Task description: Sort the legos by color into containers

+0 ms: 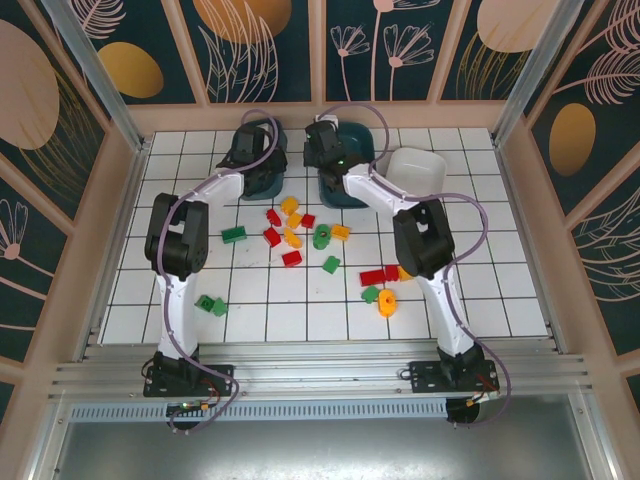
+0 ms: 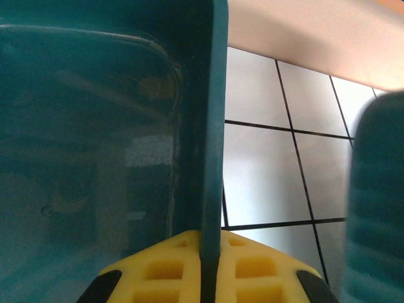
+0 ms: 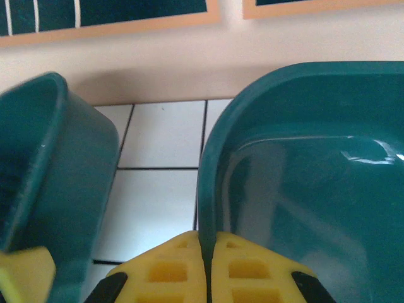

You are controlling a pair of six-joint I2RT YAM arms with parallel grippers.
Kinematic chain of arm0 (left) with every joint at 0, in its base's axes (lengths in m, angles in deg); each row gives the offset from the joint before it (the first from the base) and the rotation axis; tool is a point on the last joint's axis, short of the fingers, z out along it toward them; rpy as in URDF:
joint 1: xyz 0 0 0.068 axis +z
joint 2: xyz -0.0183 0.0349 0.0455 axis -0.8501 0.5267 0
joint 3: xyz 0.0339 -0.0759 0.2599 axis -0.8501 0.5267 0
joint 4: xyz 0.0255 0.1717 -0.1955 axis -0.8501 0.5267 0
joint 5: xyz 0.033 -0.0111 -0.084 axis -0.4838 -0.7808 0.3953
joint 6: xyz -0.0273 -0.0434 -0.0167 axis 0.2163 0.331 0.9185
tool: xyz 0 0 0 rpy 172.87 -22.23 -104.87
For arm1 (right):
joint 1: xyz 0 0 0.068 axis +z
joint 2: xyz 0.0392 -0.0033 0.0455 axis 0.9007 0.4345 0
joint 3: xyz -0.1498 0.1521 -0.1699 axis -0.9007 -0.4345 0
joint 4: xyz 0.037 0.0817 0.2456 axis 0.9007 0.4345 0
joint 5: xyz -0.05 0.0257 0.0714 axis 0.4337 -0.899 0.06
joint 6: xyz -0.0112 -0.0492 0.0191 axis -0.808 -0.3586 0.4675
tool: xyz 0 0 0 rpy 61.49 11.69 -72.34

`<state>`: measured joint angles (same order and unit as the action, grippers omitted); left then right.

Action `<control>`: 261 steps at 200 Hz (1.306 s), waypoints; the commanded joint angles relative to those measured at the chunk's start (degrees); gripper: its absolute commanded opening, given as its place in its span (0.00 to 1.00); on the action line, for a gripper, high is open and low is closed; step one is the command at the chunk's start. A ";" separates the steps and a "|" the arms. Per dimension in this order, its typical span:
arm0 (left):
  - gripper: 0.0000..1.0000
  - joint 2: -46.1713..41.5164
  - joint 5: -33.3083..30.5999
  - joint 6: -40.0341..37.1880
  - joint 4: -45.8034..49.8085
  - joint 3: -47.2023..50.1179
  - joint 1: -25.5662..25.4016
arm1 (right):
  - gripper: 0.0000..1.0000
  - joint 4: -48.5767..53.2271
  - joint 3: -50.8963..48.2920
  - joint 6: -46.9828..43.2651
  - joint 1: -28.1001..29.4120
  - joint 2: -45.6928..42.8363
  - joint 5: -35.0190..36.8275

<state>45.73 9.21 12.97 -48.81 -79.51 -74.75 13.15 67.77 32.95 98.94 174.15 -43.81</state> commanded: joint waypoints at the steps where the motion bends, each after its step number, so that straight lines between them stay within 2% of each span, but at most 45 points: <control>1: 0.00 2.62 2.49 4.89 -1.20 1.66 0.06 | 0.00 4.01 8.26 2.59 -0.68 3.53 -2.08; 42: 0.00 2.71 2.78 8.05 -2.53 4.04 -0.04 | 0.00 7.77 17.06 6.55 -2.45 10.28 -6.73; 56: 0.01 2.98 3.32 8.37 -2.80 3.73 -0.01 | 0.06 8.19 18.58 8.57 -3.05 11.40 -9.80; 69: 0.03 3.34 3.81 8.69 -2.63 2.99 -0.01 | 0.08 8.03 19.06 10.01 -2.98 11.81 -13.06; 88: 0.11 4.11 4.97 9.96 -2.62 1.77 0.01 | 0.21 8.16 19.80 11.56 -5.38 11.99 -16.41; 112: 0.17 4.86 7.15 11.38 -2.73 0.54 0.01 | 0.32 9.43 21.08 11.57 -6.34 11.29 -17.12; 137: 0.20 5.12 7.91 11.65 -2.63 0.37 0.01 | 0.39 11.15 19.97 10.31 -6.97 8.13 -18.29; 153: 0.24 5.05 8.69 11.71 -2.54 0.68 0.01 | 0.43 11.39 15.57 8.03 -7.12 3.88 -17.65; 163: 0.29 4.79 9.42 11.74 -2.69 1.23 0.01 | 0.47 12.07 11.28 6.48 -7.46 0.47 -14.35; 180: 0.36 4.01 10.50 11.65 -3.40 2.49 0.01 | 0.56 10.28 -1.37 4.73 -8.94 -7.02 -11.70; 191: 0.37 3.48 11.07 11.41 -3.76 3.25 -0.05 | 0.58 8.38 -10.40 5.06 -10.57 -12.22 -10.61; 208: 0.40 3.05 12.33 11.30 -3.55 3.49 -0.07 | 0.60 4.15 -23.23 6.59 -14.13 -19.02 -12.84; 237: 0.45 1.36 12.87 10.82 -3.01 3.85 0.19 | 0.58 2.22 -32.59 6.23 -18.65 -22.61 -15.42; 261: 0.46 -1.99 12.52 10.38 -3.21 5.23 1.37 | 0.45 2.32 -34.76 5.84 -21.58 -22.62 -14.47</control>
<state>48.68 20.73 24.03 -52.44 -75.93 -74.67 17.54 35.90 39.64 78.40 152.07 -58.55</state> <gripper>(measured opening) 0.455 0.504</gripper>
